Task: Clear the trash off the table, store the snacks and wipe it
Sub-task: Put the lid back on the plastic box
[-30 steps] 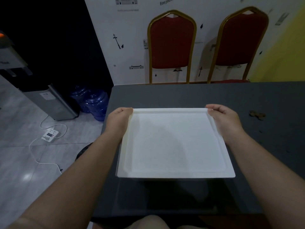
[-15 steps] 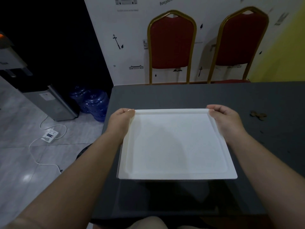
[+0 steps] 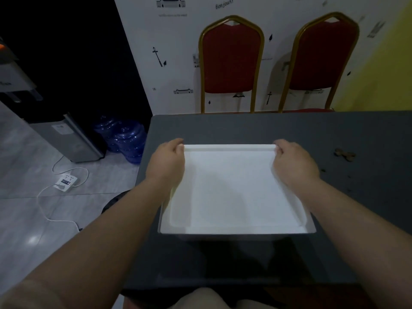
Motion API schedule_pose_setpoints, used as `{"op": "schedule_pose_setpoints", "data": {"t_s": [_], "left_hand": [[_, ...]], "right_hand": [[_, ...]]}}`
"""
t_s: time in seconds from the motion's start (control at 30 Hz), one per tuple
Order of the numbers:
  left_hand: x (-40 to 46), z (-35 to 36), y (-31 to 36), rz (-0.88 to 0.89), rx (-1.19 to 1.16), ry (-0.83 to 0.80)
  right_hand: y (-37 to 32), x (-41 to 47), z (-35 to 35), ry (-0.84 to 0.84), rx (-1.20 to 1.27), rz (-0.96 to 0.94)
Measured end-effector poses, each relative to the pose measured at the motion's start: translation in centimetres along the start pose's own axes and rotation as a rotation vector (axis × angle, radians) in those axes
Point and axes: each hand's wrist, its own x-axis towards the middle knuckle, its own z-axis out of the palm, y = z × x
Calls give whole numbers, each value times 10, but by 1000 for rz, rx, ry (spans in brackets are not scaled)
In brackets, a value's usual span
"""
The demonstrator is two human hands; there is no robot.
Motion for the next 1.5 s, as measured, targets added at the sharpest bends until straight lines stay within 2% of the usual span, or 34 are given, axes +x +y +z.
{"op": "schedule_pose_setpoints", "data": {"t_s": [0.03, 0.1, 0.23, 0.33, 0.43, 0.57, 0.63, 0.97, 1.07, 1.13, 1.27, 1.5], "left_hand": [[-1, -1, 0, 50, 49, 19], [-2, -1, -1, 74, 50, -13], [-25, -7, -4, -98, -216, -193], [-58, -16, -12, -72, -326, -262], [-85, -26, -23, -86, -365, -348], [-106, -41, -42, -15, -366, -558], [-105, -43, -49, -18, -406, -600], [-105, -38, -48, -51, -459, -574], [-108, -34, -54, -22, -465, -526], [-113, -29, -60, -58, -547, -493], [-114, -18, -70, -98, -720, -474], [-84, -27, -48, -56, -660, -416]], "right_hand": [[1, 0, -1, -3, 32, 7], [5, -4, -4, -39, 248, 35], [13, -34, -13, -188, 592, 118], [27, -67, -17, -314, 753, 57], [51, -93, -17, -436, 842, 3], [67, -106, -16, -580, 805, -84], [66, -106, -16, -602, 809, -115], [67, -105, -11, -543, 835, -102], [69, -108, -7, -482, 845, -16], [70, -112, -4, -452, 899, 36], [71, -111, 0, -474, 987, -24], [61, -81, -1, -477, 1104, -19]]}}
